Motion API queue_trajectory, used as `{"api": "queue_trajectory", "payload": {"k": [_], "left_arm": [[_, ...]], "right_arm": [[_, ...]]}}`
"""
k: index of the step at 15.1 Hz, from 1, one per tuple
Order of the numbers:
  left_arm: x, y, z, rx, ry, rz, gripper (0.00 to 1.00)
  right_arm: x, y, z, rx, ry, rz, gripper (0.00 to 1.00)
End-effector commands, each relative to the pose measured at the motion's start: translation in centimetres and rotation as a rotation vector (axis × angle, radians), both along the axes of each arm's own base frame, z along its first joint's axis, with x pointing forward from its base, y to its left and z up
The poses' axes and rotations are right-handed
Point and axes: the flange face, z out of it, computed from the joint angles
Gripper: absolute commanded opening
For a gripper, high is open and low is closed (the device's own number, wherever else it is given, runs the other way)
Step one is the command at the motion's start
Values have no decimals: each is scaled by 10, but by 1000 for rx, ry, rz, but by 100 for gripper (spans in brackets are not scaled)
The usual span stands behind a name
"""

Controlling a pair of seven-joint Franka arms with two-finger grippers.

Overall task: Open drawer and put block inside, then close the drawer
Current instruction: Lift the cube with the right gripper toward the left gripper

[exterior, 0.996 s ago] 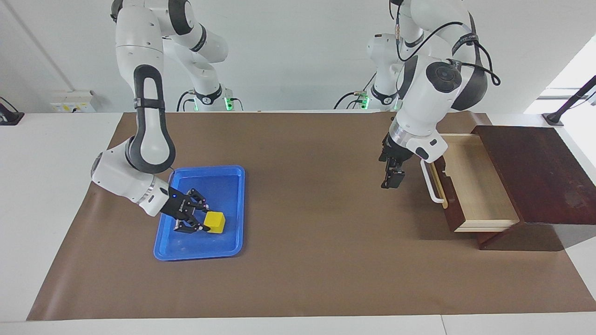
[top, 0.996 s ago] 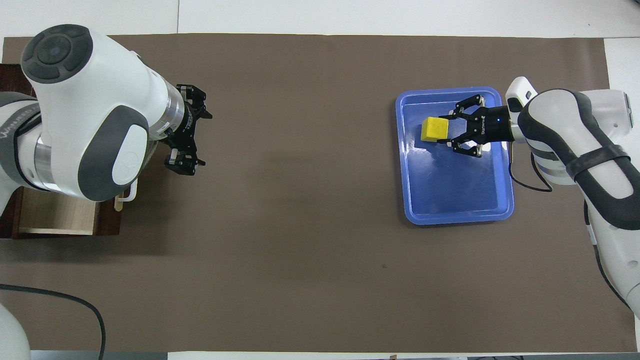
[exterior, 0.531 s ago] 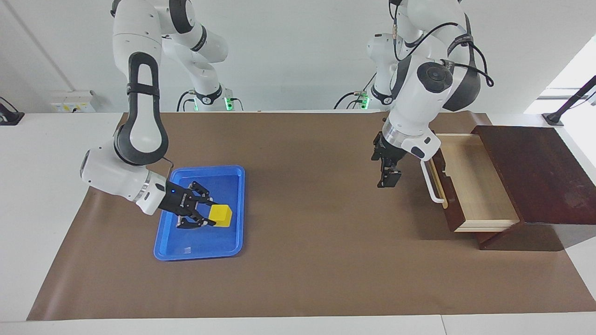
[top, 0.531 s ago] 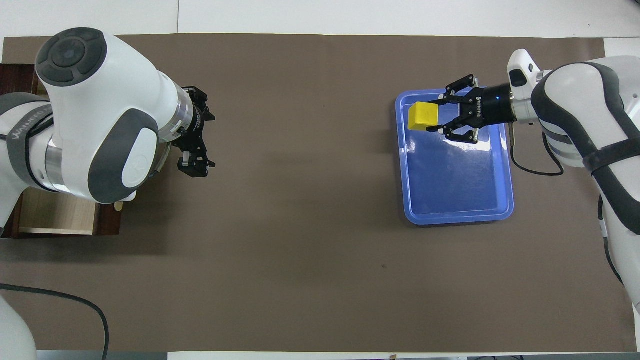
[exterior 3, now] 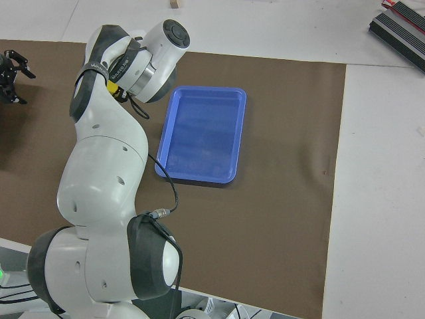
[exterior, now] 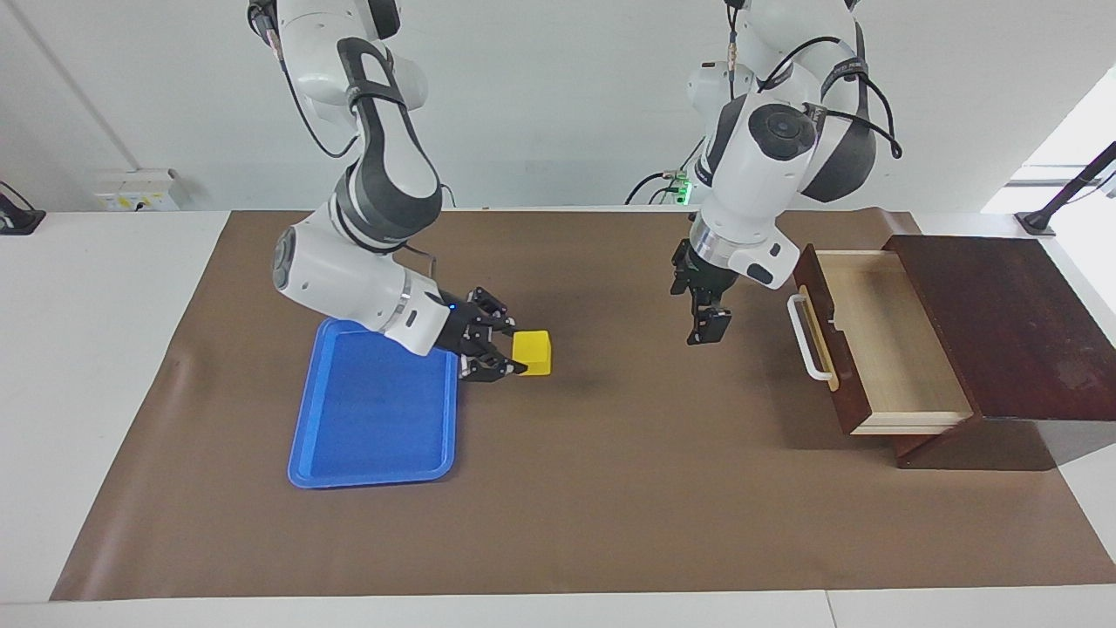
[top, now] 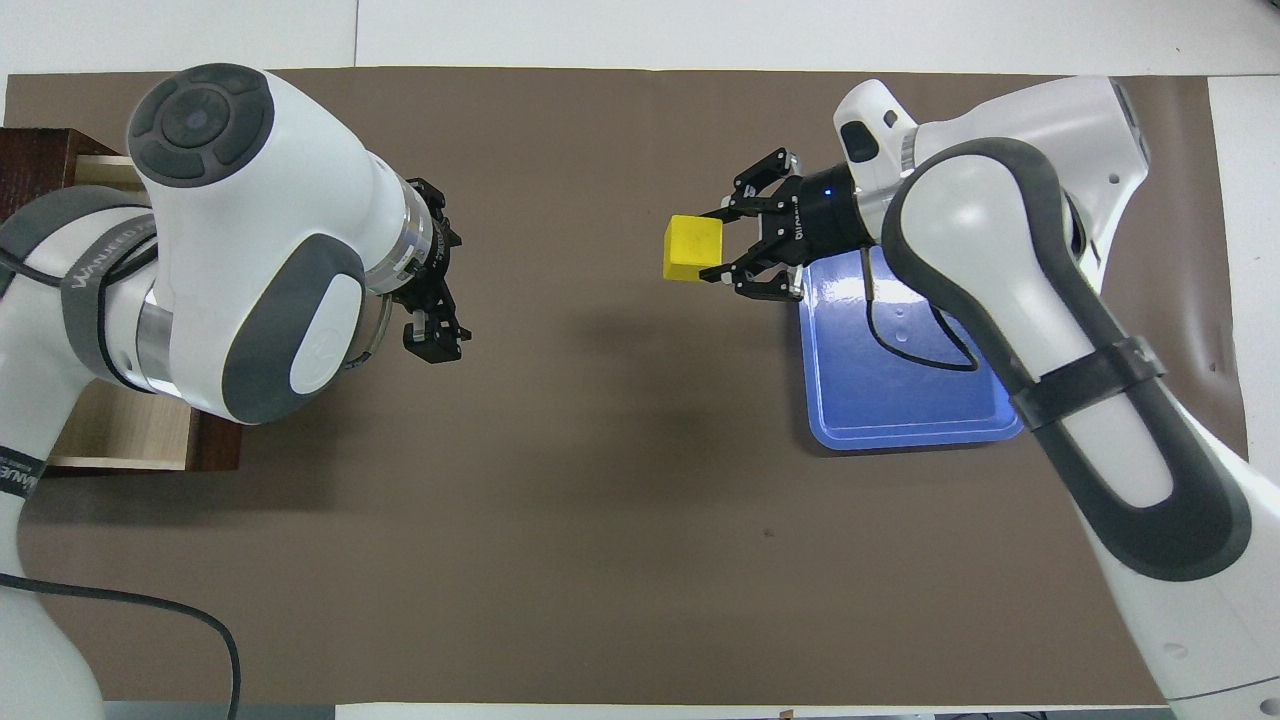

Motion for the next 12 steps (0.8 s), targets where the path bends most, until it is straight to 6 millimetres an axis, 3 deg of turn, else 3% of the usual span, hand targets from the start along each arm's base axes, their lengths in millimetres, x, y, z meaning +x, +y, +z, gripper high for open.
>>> {"api": "queue_trajectory", "payload": {"k": [1,7,10,12], "left_arm": [[10,-7,7,36,12,44,100],[3,-14,1,72,-4,32,100],[-16,-40,-6,80,7,49,100],[-13,-49,-5,66,-32,79,100]], "right_arm": [[-9,40,9,1,-14,-6,0],[-27,90,11,-17,-41,12,0],[-33,109,13,-31,-76,6,0],[-38,121,13,-40,-70,-12,0]]}}
